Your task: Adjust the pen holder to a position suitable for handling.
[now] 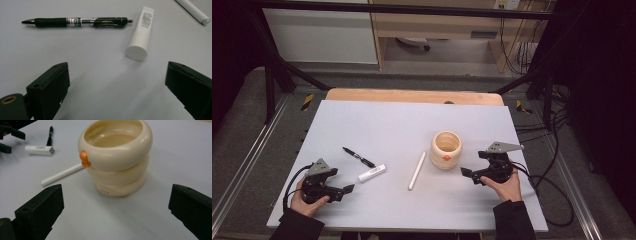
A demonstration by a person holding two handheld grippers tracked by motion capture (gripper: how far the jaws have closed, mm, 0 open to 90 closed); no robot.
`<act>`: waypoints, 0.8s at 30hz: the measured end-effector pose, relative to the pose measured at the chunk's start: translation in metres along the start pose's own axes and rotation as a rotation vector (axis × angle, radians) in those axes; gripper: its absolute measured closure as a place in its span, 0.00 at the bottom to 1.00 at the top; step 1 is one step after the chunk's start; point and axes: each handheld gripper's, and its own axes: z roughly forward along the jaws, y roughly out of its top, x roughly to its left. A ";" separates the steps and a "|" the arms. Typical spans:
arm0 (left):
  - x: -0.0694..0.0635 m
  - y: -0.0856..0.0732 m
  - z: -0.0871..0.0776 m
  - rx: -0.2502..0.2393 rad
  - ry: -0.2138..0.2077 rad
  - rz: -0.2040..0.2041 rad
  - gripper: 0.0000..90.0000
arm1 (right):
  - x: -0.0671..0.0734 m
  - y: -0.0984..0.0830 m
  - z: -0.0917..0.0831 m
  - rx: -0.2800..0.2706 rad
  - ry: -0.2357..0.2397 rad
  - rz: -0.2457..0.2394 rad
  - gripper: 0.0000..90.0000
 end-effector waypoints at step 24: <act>-0.020 0.020 0.003 0.006 -0.019 0.037 0.06 | -0.017 -0.050 -0.005 0.011 0.012 0.043 0.01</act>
